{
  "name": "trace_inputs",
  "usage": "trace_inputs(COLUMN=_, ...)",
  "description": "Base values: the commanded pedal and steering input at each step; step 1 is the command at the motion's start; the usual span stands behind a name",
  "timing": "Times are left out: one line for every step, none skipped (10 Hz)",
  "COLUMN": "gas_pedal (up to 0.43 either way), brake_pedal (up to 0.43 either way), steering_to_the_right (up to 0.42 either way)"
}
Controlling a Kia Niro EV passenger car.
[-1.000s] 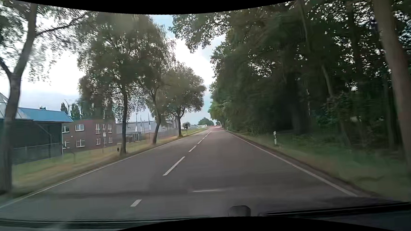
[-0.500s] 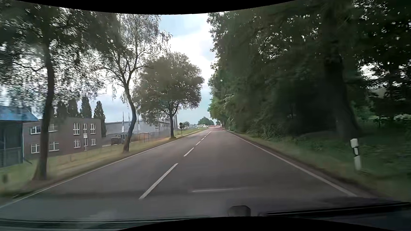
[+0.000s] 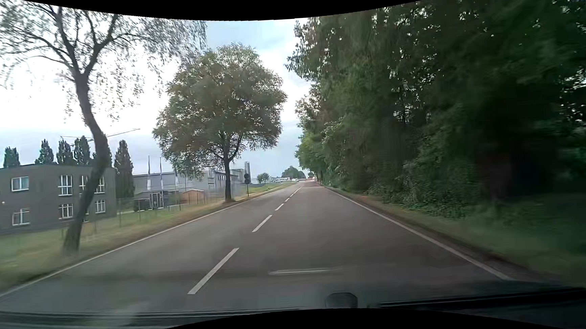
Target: Follow the waypoints while adhering to traffic rules and regulations
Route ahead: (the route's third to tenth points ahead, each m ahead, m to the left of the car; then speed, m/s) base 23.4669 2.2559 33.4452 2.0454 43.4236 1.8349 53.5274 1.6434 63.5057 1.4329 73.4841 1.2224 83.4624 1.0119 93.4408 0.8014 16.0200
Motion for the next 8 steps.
trace_inputs(gas_pedal=0.138, brake_pedal=0.000, steering_to_the_right=-0.003)
trace_inputs(gas_pedal=0.138, brake_pedal=0.000, steering_to_the_right=-0.003)
trace_inputs(gas_pedal=0.150, brake_pedal=0.000, steering_to_the_right=-0.004)
trace_inputs(gas_pedal=0.150, brake_pedal=0.000, steering_to_the_right=-0.003)
trace_inputs(gas_pedal=0.150, brake_pedal=0.000, steering_to_the_right=-0.004)
trace_inputs(gas_pedal=0.150, brake_pedal=0.000, steering_to_the_right=-0.003)
trace_inputs(gas_pedal=0.150, brake_pedal=0.000, steering_to_the_right=-0.003)
trace_inputs(gas_pedal=0.150, brake_pedal=0.000, steering_to_the_right=-0.003)
